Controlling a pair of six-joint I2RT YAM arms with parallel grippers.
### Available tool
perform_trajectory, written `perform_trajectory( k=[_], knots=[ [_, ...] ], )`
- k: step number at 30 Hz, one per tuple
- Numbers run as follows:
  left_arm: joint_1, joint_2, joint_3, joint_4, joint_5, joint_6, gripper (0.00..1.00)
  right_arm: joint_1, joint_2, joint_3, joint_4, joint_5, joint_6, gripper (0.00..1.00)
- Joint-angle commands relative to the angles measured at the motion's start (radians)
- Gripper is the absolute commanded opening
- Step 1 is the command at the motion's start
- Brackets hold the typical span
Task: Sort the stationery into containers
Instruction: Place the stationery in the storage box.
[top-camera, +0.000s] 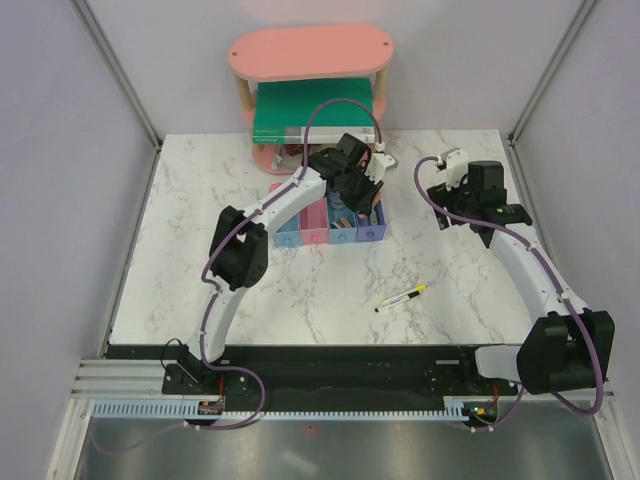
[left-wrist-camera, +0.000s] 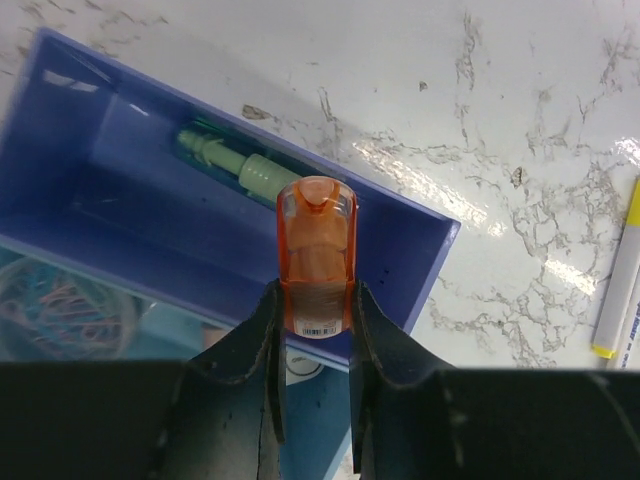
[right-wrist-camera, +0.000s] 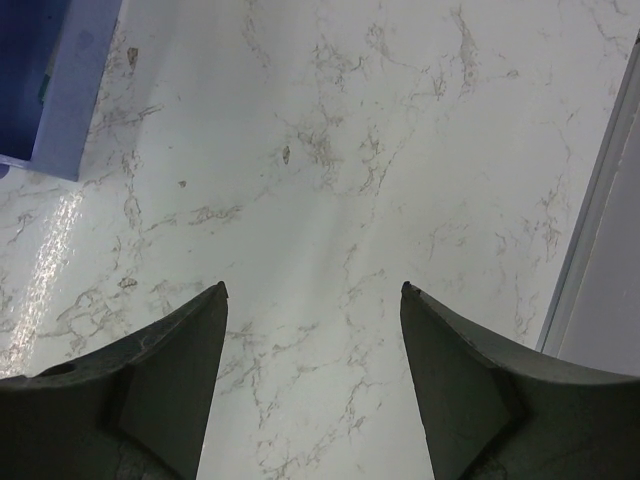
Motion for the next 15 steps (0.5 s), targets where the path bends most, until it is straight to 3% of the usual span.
perform_trajectory(
  k=[1, 8, 15],
  knots=[
    [0.004, 0.042, 0.034, 0.033, 0.088, -0.107, 0.02, -0.002, -0.056, -0.024, 0.038, -0.022, 0.010, 0.77],
    [0.013, 0.097, 0.059, 0.078, 0.166, -0.262, 0.02, -0.003, -0.108, -0.070, 0.038, -0.031, 0.010, 0.77],
    [0.013, 0.125, 0.068, 0.088, 0.136, -0.285, 0.02, -0.002, -0.121, -0.092, 0.038, -0.029, 0.007, 0.77]
  ],
)
